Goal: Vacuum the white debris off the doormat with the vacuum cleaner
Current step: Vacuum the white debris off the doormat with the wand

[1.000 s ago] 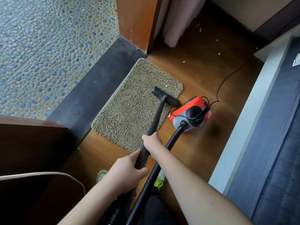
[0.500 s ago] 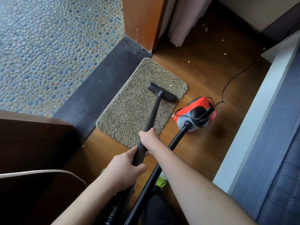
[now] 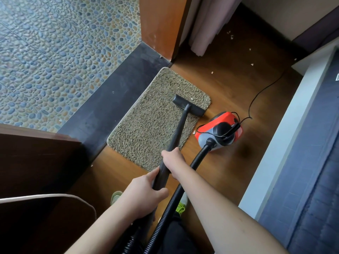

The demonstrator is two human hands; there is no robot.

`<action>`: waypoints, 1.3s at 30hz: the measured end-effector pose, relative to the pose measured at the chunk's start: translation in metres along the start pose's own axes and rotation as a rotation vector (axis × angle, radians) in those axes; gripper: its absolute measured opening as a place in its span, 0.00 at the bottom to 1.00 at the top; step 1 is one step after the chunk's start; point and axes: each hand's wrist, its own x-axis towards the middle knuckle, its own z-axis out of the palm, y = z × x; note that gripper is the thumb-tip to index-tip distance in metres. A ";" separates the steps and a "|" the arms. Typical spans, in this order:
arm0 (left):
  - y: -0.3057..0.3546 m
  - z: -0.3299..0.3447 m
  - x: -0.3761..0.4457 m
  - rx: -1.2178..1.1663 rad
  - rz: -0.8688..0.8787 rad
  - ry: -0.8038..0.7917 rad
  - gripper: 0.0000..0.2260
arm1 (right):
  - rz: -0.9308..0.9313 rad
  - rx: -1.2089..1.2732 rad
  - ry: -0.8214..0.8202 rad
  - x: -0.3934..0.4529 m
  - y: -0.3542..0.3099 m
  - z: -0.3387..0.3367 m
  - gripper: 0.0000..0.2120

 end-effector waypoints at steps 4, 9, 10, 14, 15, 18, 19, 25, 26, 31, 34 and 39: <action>0.006 0.007 0.003 0.006 0.014 -0.013 0.26 | 0.015 0.052 0.006 0.001 0.008 -0.010 0.24; 0.009 0.010 0.005 0.030 0.018 -0.008 0.27 | 0.015 0.077 -0.018 0.002 0.008 -0.010 0.25; 0.009 0.010 0.006 0.036 0.020 0.005 0.26 | 0.003 0.078 -0.022 0.002 0.007 -0.008 0.25; 0.003 0.008 0.006 0.007 0.000 0.032 0.31 | -0.030 0.042 -0.039 -0.002 0.000 -0.001 0.25; 0.003 0.007 0.006 0.001 -0.009 0.039 0.32 | -0.040 0.036 -0.047 -0.003 -0.002 0.000 0.26; 0.001 0.008 0.005 -0.002 -0.032 0.071 0.34 | -0.067 0.015 -0.062 -0.004 -0.008 0.003 0.25; 0.000 0.008 0.004 -0.003 -0.038 0.079 0.35 | -0.070 0.009 -0.065 -0.004 -0.009 0.003 0.24; 0.001 0.009 -0.002 -0.023 -0.036 0.072 0.35 | -0.074 0.013 -0.057 -0.005 -0.006 0.001 0.25; 0.002 0.010 -0.002 -0.031 -0.036 0.067 0.34 | -0.070 0.013 -0.049 -0.005 -0.003 0.000 0.26; 0.005 0.012 -0.010 -0.050 0.024 -0.010 0.28 | -0.037 0.020 -0.010 -0.007 0.014 -0.009 0.26; 0.009 0.015 -0.011 -0.022 0.028 -0.031 0.29 | -0.004 0.015 0.005 -0.005 0.024 -0.013 0.26; 0.016 0.020 -0.003 0.023 0.001 -0.038 0.30 | 0.025 0.060 -0.006 0.000 0.028 -0.016 0.30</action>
